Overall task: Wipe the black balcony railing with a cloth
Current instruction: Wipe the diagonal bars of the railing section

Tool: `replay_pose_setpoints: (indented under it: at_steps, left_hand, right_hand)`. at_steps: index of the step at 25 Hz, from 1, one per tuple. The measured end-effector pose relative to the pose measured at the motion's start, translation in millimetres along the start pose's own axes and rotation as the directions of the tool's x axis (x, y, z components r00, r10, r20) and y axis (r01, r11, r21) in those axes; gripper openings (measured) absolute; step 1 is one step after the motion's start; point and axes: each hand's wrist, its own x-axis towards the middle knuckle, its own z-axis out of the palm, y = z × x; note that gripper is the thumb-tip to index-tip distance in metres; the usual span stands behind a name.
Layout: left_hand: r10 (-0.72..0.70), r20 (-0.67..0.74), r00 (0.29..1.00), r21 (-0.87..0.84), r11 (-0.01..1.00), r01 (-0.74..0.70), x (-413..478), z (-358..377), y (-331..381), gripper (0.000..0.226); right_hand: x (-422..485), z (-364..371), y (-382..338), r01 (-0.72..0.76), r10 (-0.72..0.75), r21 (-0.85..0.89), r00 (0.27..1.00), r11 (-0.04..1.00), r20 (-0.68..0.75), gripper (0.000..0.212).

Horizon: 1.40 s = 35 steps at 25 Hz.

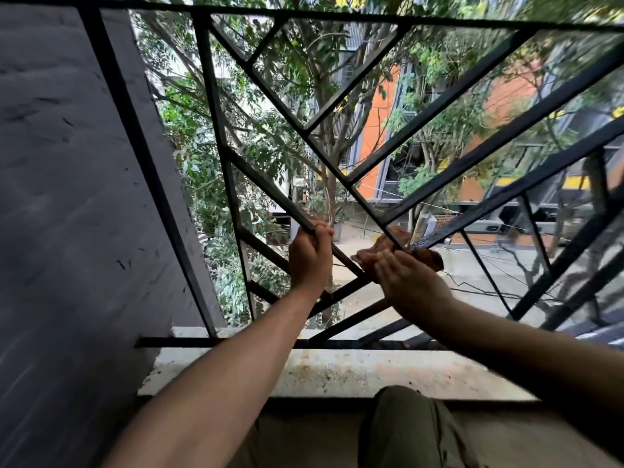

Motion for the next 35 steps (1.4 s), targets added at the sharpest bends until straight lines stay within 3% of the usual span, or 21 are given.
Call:
replay_pose_setpoints:
  at_steps: [2,3,5,9,11,15,20,23,25,28,30,32,35]
  left_hand:
    - [-0.019,-0.027,0.999,-0.054,0.998,0.017,0,6,1,0.038]
    - [-0.025,-0.030,0.999,-0.052,0.998,0.023,0,6,0,0.040]
    - [-0.035,-0.010,0.999,-0.019,0.999,0.035,2,3,-3,0.038]
    - [-0.020,-0.010,1.000,-0.025,0.999,0.020,-1,2,-3,0.033]
    - [-0.036,-0.004,0.999,-0.021,0.999,0.036,-1,3,0,0.037]
    - [-0.037,0.011,0.999,0.016,0.999,0.037,-1,-1,-1,0.040]
    - [-0.064,-0.030,0.998,-0.016,0.998,0.063,-4,6,2,0.035]
    - [-0.043,0.005,0.999,-0.017,0.999,0.043,-2,3,3,0.036]
    - [-0.032,0.003,0.999,-0.018,0.999,0.032,-5,3,2,0.038]
    - [-0.056,-0.013,0.998,-0.083,0.995,0.055,-7,9,-1,0.038]
    - [-0.046,-0.005,0.999,-0.077,0.996,0.046,-10,12,-6,0.036]
    - [-0.072,0.013,0.997,-0.038,0.997,0.072,-20,12,-11,0.028]
    - [-0.153,0.108,0.982,0.020,0.988,0.152,-25,16,-13,0.023]
  right_hand:
    - [23,-12,-26,-0.199,0.133,0.216,0.950,0.956,0.283,0.054]
    - [32,-15,-41,-0.299,0.184,0.303,0.916,0.905,0.356,0.053]
    - [30,-16,-57,-0.341,0.219,0.412,0.924,0.845,0.314,0.055]
    - [-2,-3,-48,-0.212,0.208,0.259,0.977,0.943,0.042,0.058]
    - [21,-1,-29,-0.168,0.157,0.174,0.985,0.970,0.075,0.051]
    - [21,-21,-58,-0.326,0.253,0.246,0.924,0.913,0.286,0.043]
    - [22,-5,-31,-0.234,0.229,0.190,0.972,0.954,0.048,0.039]
    - [40,-19,-30,-0.266,0.199,0.258,0.946,0.929,0.257,0.044]
    - [18,-17,-49,-0.255,0.175,0.207,0.924,0.944,0.341,0.051]
    - [10,-22,-37,-0.250,0.197,0.282,0.959,0.926,0.203,0.046]
    - [30,-31,-24,-0.281,0.211,0.460,0.957,0.842,0.199,0.034]
    - [33,-43,-40,-0.360,0.227,0.558,0.928,0.748,0.294,0.025]
    - [20,-36,-41,-0.330,0.222,0.764,0.943,0.554,0.247,0.033]
